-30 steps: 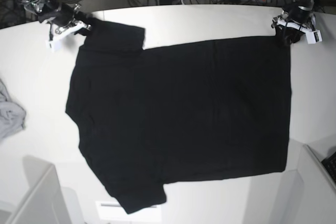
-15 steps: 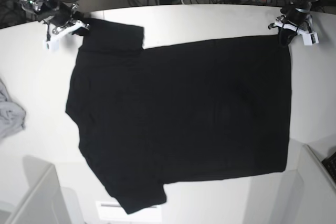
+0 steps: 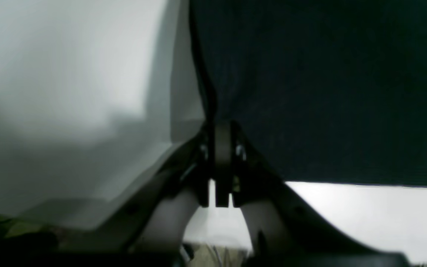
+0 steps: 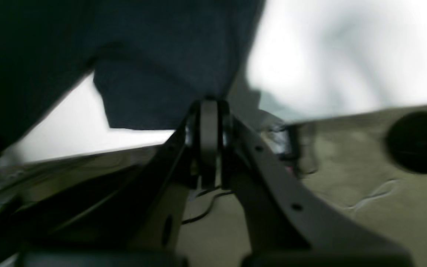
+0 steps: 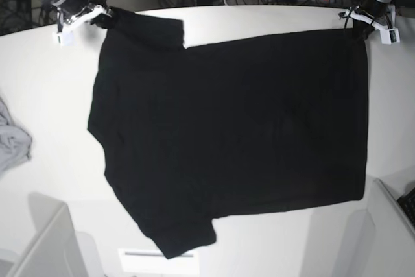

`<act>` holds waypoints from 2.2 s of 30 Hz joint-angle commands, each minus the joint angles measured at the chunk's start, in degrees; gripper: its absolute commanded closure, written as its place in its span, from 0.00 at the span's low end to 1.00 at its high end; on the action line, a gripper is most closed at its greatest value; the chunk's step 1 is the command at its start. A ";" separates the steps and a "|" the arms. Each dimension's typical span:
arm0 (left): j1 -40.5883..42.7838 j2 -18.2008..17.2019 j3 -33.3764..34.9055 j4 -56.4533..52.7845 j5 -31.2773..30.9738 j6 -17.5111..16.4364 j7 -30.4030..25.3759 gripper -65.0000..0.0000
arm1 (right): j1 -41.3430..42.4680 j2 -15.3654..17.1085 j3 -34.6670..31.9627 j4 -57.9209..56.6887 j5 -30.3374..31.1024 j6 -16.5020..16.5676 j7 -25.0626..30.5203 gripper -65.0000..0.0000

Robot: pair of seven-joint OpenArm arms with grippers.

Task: Fold the T-shirt properly
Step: 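Lift both shoulder corners and drag the shirt toward the robot, then lower the right gripper onto the sleeve and pinch the shirt side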

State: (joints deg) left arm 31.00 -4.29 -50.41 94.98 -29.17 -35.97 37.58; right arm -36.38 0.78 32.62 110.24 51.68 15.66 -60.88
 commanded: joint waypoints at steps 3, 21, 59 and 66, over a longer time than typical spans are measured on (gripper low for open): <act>3.33 -0.85 -0.44 3.88 -0.85 -0.03 -1.06 1.00 | -3.58 0.94 -0.14 1.98 5.15 0.30 3.34 1.00; 3.59 0.47 -1.50 10.82 -7.71 0.32 6.59 1.00 | 14.71 0.67 -0.14 3.74 5.51 0.03 -10.55 1.00; -13.03 2.40 -7.21 13.81 -11.58 22.91 14.94 1.00 | 46.27 0.67 -7.87 -16.30 0.23 -0.23 -15.47 1.00; -12.50 2.23 -3.08 13.81 -11.58 26.25 14.94 1.00 | 50.93 0.76 -12.71 -20.43 -2.14 -0.23 -12.04 1.00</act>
State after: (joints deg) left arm 18.52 -1.19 -53.32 107.74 -39.94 -9.39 53.47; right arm 13.30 1.10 19.75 88.88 48.18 15.46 -73.45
